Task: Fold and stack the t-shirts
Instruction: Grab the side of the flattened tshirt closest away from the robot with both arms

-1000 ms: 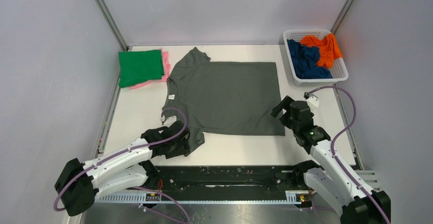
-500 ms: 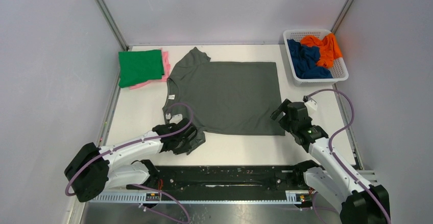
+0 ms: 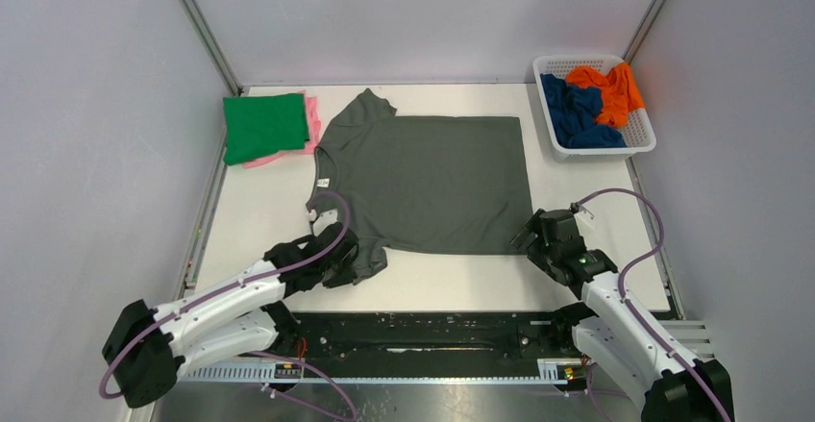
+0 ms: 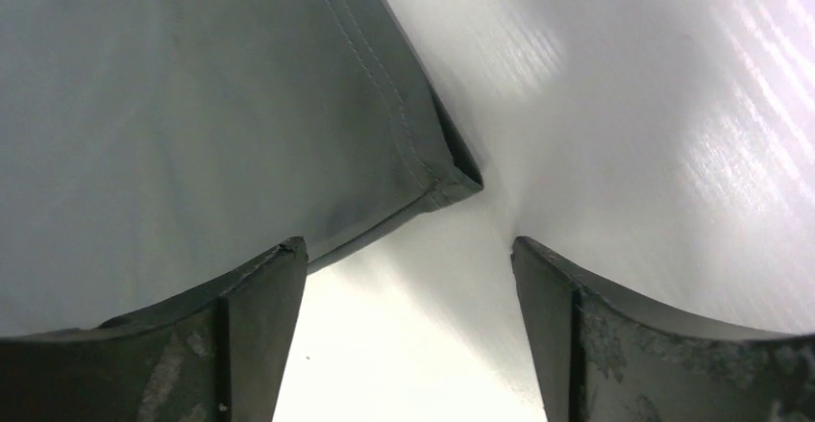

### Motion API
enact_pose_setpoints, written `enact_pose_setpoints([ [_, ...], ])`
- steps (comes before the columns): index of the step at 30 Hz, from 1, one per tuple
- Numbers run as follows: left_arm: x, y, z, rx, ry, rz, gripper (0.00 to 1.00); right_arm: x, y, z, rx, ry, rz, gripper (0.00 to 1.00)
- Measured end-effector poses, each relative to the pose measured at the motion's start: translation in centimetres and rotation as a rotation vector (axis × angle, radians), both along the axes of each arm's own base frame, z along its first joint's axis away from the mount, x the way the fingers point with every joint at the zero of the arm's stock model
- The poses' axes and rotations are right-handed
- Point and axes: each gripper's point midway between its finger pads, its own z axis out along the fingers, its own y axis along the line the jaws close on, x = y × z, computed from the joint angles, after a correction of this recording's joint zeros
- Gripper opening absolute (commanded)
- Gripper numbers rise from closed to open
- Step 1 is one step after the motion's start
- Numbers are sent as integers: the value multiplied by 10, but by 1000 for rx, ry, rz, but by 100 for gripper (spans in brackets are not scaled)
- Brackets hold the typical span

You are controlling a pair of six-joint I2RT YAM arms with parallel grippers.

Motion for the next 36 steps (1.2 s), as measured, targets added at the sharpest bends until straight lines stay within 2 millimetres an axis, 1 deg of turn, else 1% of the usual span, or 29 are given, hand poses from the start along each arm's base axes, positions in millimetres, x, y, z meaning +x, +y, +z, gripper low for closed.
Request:
enact_pose_setpoints([
  [2, 0, -1, 1, -15, -11, -8, 0, -1, 1, -6, 8, 18, -7, 73],
  [4, -1, -2, 1, -22, -11, -12, 0, 3, 3, -7, 19, 10, -13, 68],
  [7, -1, -4, 3, -36, -17, -15, 0, 10, 6, -8, 32, -8, -22, 57],
  [10, 1, -6, 6, -48, -28, -15, 0, 14, 5, -10, 27, -11, -32, 48],
  [11, 1, -6, 6, -50, -30, -15, 0, 15, 5, -11, 23, -10, -34, 46],
  [16, 4, -8, 8, -62, -42, -15, 0, 20, 3, -13, 9, -17, -42, 40],
  [20, 6, -9, 10, -62, -53, -15, 0, 24, 1, -15, -9, -19, -49, 29],
  [24, 9, -10, 16, -67, -74, -19, 0, 25, 0, -17, -24, -11, -45, 9],
  [26, 13, -11, 21, -66, -93, -21, 0, 25, -1, -18, -30, -7, -40, 0],
  [33, 30, -13, 39, -41, -161, -25, 0, 24, -2, -17, -59, 10, 1, 0],
  [36, 39, -15, 46, -36, -186, -24, 0, 25, -1, -12, -70, 15, 25, 0],
])
